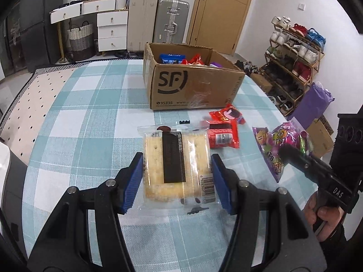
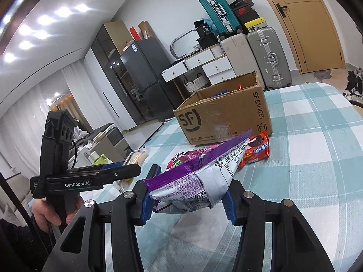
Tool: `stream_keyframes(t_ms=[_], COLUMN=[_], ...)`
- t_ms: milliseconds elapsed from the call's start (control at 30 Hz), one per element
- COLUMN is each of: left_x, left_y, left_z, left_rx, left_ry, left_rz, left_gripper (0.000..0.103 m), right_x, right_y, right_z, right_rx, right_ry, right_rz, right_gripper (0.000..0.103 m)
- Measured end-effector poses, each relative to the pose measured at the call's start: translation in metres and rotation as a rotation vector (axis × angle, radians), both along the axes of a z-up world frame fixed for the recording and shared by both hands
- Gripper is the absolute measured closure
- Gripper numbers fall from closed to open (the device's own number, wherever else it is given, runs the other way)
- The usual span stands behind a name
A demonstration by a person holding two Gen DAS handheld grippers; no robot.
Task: Organize snacks
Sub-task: 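Lift the cracker pack with the left gripper while the right carries the purple bag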
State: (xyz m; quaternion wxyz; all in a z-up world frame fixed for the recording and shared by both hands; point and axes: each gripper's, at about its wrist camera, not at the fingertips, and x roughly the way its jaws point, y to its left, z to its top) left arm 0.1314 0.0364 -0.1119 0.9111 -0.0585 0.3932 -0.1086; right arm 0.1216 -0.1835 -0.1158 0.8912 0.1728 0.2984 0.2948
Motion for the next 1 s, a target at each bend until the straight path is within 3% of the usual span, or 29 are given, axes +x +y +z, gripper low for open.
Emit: stream_keyframes(t_ms=[267, 467, 700, 867, 1000], left_x=[-0.011, -0.002, 0.022, 0.051, 0.083], left_y=[0.006, 0.006, 0.012, 0.013, 0.008], left_z=[0.025, 0.066, 0.127, 0.161, 0.177], left_rx=[-0.029, -0.035, -0.031, -0.027, -0.053], left_ry=[-0.050, -0.105, -0.162, -0.158, -0.123], left_rz=[-0.034, -0.087, -0.116, -0.133, -0.151], left_gripper=[0.047, 0.047, 0.047, 0.050, 0.056], right_x=[-0.012, -0.002, 0.032, 0.061, 0.088], right_y=[0.008, 0.011, 0.010, 0.014, 0.016], right_z=[0.034, 0.076, 0.131, 0.168, 0.187], right_rx=[0.016, 0.032, 0.037, -0.016, 0.000], right_ry=[-0.033, -0.071, -0.081, -0.095, -0.067], right_rz=[0.008, 0.021, 0.073, 0.091, 0.112], right_gripper=[0.053, 0.053, 0.053, 0.053, 0.053])
